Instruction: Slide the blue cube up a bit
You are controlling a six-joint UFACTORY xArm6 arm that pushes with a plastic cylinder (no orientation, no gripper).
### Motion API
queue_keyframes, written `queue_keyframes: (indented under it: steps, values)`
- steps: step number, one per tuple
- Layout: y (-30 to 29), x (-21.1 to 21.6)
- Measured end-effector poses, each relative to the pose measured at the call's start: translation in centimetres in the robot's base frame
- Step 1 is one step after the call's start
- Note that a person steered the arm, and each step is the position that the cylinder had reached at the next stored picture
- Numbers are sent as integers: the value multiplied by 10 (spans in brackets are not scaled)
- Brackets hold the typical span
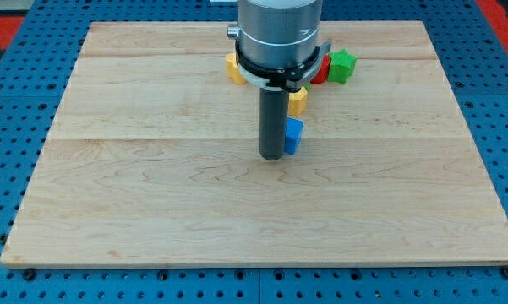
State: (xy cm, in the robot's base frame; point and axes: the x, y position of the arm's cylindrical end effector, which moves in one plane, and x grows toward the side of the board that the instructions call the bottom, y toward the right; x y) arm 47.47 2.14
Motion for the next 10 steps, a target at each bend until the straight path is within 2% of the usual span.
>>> queue_keyframes:
  steps: [1,2,4,6,7,9,10]
  values:
    - [22,23]
    - [33,18]
    - [33,-17]
    - [38,11]
    - [37,10]
    - [37,-20]
    - [37,-8]
